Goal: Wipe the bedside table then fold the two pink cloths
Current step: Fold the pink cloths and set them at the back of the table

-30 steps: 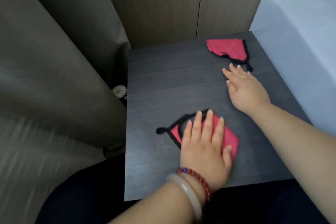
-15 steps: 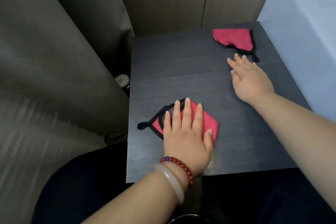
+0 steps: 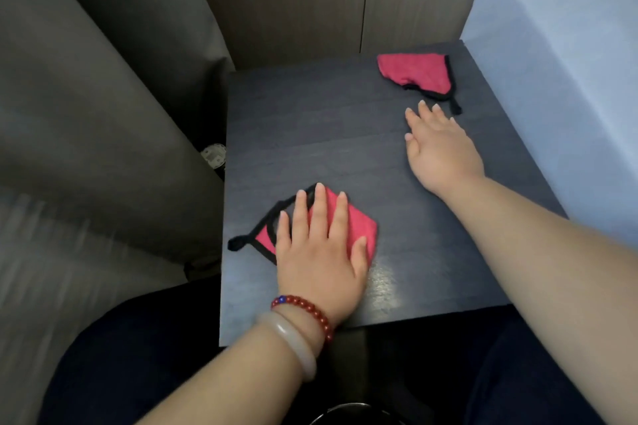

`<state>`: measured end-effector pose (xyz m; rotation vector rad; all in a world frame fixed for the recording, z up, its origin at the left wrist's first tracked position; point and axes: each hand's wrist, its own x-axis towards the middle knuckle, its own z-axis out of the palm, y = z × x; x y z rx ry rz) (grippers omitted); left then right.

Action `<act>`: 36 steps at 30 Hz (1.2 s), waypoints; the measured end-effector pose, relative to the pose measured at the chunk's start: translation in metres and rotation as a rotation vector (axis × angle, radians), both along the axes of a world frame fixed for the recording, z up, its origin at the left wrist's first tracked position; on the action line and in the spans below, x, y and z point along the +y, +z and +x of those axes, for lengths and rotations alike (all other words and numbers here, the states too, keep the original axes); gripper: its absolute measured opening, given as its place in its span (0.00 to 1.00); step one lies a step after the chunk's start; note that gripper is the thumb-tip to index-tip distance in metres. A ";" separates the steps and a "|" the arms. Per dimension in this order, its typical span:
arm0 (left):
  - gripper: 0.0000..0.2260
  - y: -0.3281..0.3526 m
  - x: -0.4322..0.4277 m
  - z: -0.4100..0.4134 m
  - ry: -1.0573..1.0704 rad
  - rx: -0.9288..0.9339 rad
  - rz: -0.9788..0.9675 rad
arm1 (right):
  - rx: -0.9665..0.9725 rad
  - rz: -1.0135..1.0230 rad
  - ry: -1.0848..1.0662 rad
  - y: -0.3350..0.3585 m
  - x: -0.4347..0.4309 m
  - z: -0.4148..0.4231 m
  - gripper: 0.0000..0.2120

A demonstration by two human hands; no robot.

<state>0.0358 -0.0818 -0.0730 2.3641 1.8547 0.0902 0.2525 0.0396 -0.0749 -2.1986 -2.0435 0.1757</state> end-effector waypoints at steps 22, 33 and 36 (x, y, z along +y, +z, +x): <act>0.29 0.004 0.030 -0.075 0.252 0.070 -0.106 | 0.004 -0.062 0.119 0.003 -0.093 -0.002 0.24; 0.32 0.003 -0.026 -0.037 -0.082 0.089 -0.037 | 0.007 -0.013 0.064 -0.003 -0.099 -0.003 0.24; 0.31 0.005 0.005 -0.066 0.145 0.100 -0.090 | 0.007 -0.014 0.065 -0.003 -0.100 -0.004 0.24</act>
